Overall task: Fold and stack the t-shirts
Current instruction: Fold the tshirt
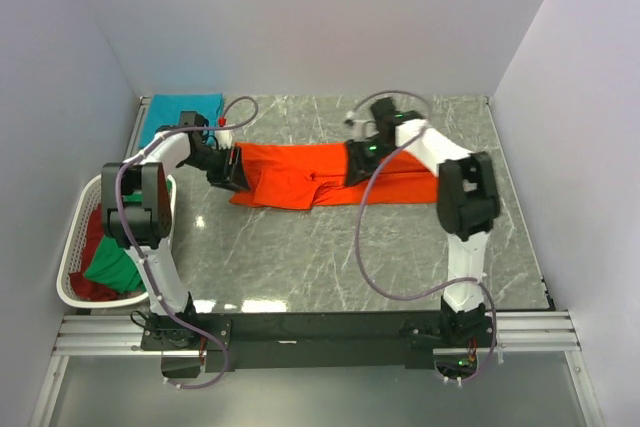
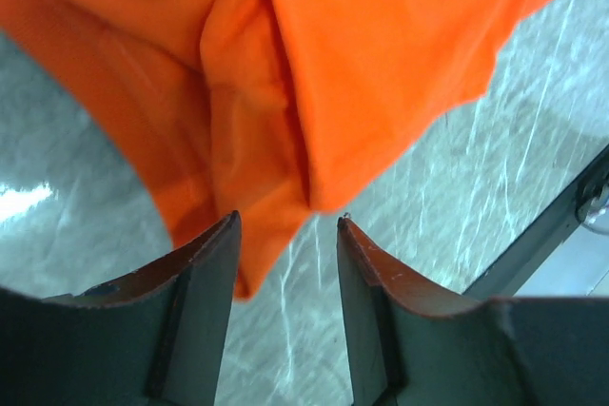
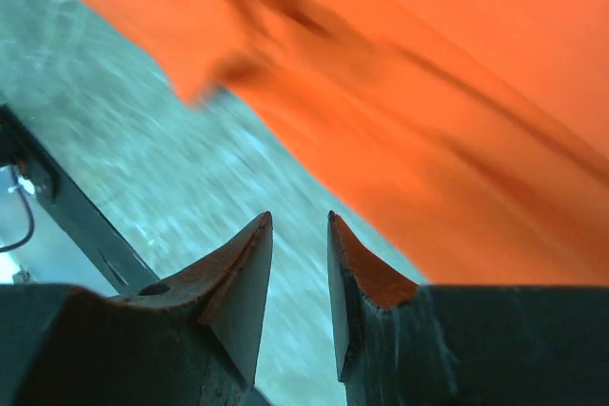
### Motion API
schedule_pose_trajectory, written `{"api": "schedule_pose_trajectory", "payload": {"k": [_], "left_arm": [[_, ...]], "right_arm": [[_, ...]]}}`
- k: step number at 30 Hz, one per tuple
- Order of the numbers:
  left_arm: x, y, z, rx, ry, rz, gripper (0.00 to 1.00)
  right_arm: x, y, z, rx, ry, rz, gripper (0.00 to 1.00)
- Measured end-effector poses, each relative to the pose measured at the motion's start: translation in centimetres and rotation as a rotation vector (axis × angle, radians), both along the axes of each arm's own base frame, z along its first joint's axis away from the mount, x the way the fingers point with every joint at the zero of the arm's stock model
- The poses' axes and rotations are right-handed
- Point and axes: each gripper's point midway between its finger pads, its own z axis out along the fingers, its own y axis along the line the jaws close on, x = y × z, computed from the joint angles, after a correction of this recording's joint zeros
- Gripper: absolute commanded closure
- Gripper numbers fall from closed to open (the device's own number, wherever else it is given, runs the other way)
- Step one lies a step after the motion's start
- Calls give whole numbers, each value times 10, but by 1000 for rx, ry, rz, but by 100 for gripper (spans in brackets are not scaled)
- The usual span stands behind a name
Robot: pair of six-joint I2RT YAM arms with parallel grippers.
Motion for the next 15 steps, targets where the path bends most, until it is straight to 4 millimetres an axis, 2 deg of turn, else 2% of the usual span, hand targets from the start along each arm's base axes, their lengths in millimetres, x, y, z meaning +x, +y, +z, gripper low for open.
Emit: {"api": "schedule_pose_trajectory", "payload": {"k": [5, 6, 10, 13, 15], "left_arm": [[-11, 5, 16, 12, -30, -43, 48], [-13, 5, 19, 16, -43, -54, 47], [-17, 8, 21, 38, -58, -68, 46], [-20, 15, 15, 59, -49, -64, 43], [-22, 19, 10, 75, -38, -55, 43]], "right_arm": [[8, -110, 27, -69, -30, -180, 62], [11, -138, 32, -88, -42, -233, 62], [9, -228, 33, -183, -28, -405, 60], [2, -271, 19, -254, 33, -491, 57], [1, -288, 7, -292, 68, -522, 52]]}}
